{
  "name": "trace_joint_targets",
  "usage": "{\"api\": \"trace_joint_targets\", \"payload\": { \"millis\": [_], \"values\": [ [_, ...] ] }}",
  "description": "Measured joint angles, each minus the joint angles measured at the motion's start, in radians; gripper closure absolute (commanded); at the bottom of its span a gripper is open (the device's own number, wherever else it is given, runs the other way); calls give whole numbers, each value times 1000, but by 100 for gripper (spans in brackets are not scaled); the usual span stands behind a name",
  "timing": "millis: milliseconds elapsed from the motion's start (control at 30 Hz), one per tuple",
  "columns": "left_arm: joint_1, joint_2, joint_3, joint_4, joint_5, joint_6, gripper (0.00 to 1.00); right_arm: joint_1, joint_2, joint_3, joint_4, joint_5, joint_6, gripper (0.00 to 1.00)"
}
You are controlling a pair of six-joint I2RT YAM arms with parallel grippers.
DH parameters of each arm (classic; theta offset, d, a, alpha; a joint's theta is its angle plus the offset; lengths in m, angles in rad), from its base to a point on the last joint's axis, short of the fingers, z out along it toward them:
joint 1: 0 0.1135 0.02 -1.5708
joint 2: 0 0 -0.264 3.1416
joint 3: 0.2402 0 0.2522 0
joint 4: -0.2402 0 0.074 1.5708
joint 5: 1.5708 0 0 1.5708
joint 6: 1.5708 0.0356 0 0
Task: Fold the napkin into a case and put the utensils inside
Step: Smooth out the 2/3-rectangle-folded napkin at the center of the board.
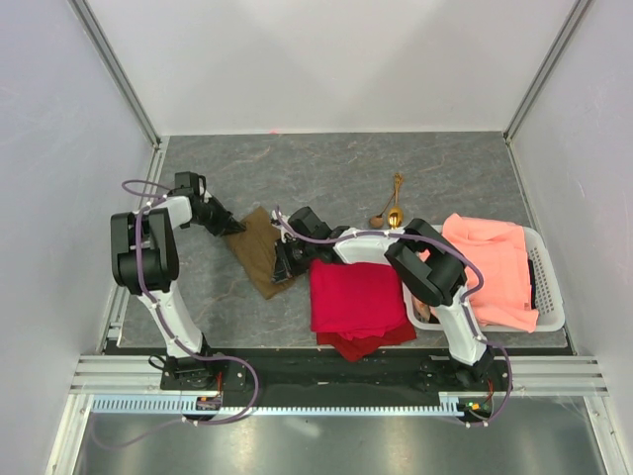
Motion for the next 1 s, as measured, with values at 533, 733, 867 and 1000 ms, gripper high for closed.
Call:
{"api": "trace_joint_targets", "payload": {
  "millis": [533,733,867,1000],
  "values": [
    [-5,-92,76,-127,-130,45,71,21,-5,119,-18,-15,109,40],
    [-117,-269,-8,-121,-132,74,77,-160,-28,173,-141,-28,34,33],
    [-235,-389,-147,-100,-118,76,71,-229,-27,223,-204,-7,-36,32],
    [-300,-453,-276,-113,-116,75,65,-223,-21,236,-248,-12,-86,35]
  ]
}}
